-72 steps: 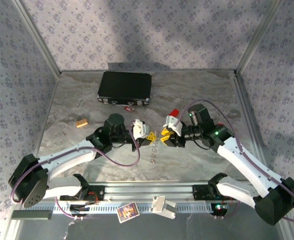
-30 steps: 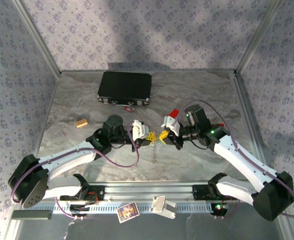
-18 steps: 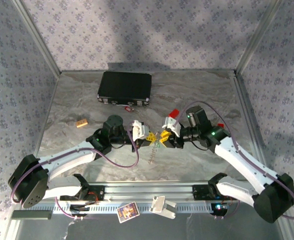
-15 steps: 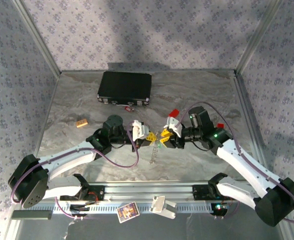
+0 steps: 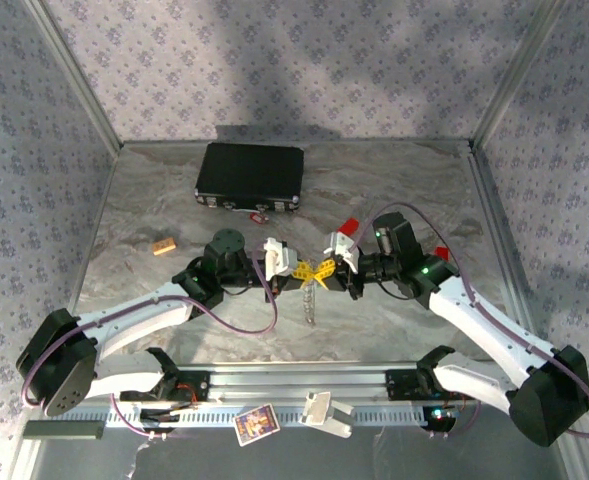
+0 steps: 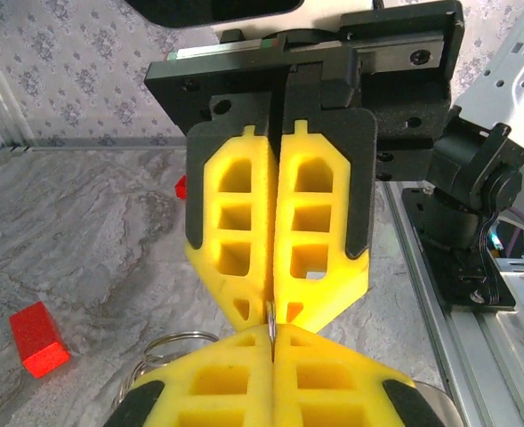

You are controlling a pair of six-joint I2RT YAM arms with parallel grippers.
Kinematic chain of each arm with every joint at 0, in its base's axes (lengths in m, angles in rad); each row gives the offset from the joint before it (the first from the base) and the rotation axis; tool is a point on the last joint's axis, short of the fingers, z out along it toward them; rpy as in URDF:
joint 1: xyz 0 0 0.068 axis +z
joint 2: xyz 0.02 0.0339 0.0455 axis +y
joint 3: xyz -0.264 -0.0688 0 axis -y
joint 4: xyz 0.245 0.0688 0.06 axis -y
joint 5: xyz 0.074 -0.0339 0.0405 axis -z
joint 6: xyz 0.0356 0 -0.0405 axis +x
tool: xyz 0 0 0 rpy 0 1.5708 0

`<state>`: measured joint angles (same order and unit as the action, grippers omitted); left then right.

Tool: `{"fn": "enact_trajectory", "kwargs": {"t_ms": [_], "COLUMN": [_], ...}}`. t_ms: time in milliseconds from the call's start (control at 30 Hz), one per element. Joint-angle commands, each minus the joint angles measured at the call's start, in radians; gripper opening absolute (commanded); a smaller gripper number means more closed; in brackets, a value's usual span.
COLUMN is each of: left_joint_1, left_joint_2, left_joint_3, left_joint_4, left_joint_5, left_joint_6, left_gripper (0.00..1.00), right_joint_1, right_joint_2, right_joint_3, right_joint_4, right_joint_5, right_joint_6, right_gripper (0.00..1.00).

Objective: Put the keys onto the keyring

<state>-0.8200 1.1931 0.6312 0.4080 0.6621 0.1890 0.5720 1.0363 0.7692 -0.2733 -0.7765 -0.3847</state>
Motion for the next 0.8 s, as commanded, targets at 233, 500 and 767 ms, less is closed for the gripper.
{"fn": "enact_trajectory", "kwargs": {"t_ms": [233,500,767], "left_joint_1": [-0.008,-0.008,-0.007], "left_joint_2": [-0.024,0.003,0.034], "left_joint_3": [0.062,0.156,0.198], "left_joint_4": [-0.154,-0.361,-0.427], "left_joint_5": [-0.087,-0.076,-0.02], "left_joint_6": [0.073,0.186,0.218], "left_gripper": [0.26,0.25,0.22], "right_joint_1": [0.034,0.11,0.15], "right_joint_2": [0.018,0.089,0.109], "right_joint_3": [0.095,0.206,0.244], "right_joint_4": [-0.2,-0.355,-0.352], "right_joint_5": [0.098,0.229,0.258], "right_joint_6": [-0.138,-0.213,-0.217], "right_gripper": [0.0,0.0,0.0]}}
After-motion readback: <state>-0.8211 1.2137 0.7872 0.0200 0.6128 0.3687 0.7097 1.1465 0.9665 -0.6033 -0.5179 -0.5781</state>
